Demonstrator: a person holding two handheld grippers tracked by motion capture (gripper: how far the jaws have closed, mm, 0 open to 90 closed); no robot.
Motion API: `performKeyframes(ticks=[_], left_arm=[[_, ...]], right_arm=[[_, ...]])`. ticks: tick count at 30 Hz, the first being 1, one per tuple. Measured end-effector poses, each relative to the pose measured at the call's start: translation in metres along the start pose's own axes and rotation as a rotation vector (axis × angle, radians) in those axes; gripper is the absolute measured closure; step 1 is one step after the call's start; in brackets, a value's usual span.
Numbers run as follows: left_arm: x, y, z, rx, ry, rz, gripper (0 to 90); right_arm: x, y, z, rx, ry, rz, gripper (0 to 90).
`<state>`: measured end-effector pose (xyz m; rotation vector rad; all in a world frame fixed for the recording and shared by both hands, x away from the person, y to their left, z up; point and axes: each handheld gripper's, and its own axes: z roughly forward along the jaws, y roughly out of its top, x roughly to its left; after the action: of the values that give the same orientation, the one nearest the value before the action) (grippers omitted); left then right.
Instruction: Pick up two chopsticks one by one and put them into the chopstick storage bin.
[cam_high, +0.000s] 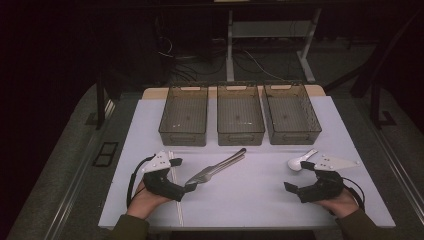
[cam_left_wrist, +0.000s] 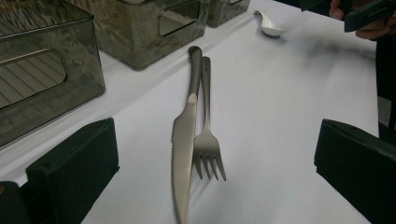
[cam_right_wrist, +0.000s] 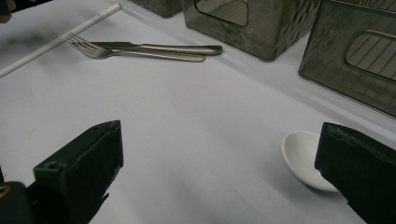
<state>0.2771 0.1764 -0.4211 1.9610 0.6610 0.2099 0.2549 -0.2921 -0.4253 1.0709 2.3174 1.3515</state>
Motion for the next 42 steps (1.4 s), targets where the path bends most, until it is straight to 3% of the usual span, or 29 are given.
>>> performKeyframes(ticks=[11, 15, 16, 20, 25, 31, 34, 38, 42], left_arm=[[0.0, 0.001, -0.001, 0.015, 0.002, -0.002, 1.8], [-0.002, -0.001, -0.004, 0.029, 0.009, 0.001, 8.6], [-0.003, -0.002, -0.007, 0.037, 0.011, -0.007, 13.7], [-0.003, -0.005, -0.01, 0.044, 0.011, -0.009, 17.7], [-0.004, -0.011, -0.018, 0.067, -0.001, -0.01, 34.3], [-0.005, -0.019, -0.025, 0.115, 0.033, -0.035, 46.6], [-0.003, -0.022, -0.028, 0.133, 0.031, -0.049, 55.5], [-0.003, -0.025, -0.026, 0.166, -0.004, -0.054, 67.7], [-0.008, -0.025, -0.018, 0.211, -0.055, -0.031, 77.8]], right_arm=[[-0.001, 0.0, 0.0, 0.006, 0.001, 0.011, 1.1], [-0.001, 0.0, -0.001, 0.009, 0.001, 0.018, 1.1], [-0.001, 0.0, -0.001, 0.006, -0.005, 0.016, 1.1], [-0.001, 0.0, 0.0, 0.01, -0.007, 0.017, 1.1], [-0.002, 0.0, 0.0, 0.012, -0.012, 0.016, 1.1], [-0.002, -0.001, 0.001, 0.019, -0.012, 0.017, 1.1], [-0.002, 0.0, 0.001, 0.024, -0.011, 0.017, 1.1], [-0.002, -0.001, 0.002, 0.03, -0.006, 0.015, 1.1], [-0.001, -0.001, 0.002, 0.033, -0.007, 0.021, 1.1]])
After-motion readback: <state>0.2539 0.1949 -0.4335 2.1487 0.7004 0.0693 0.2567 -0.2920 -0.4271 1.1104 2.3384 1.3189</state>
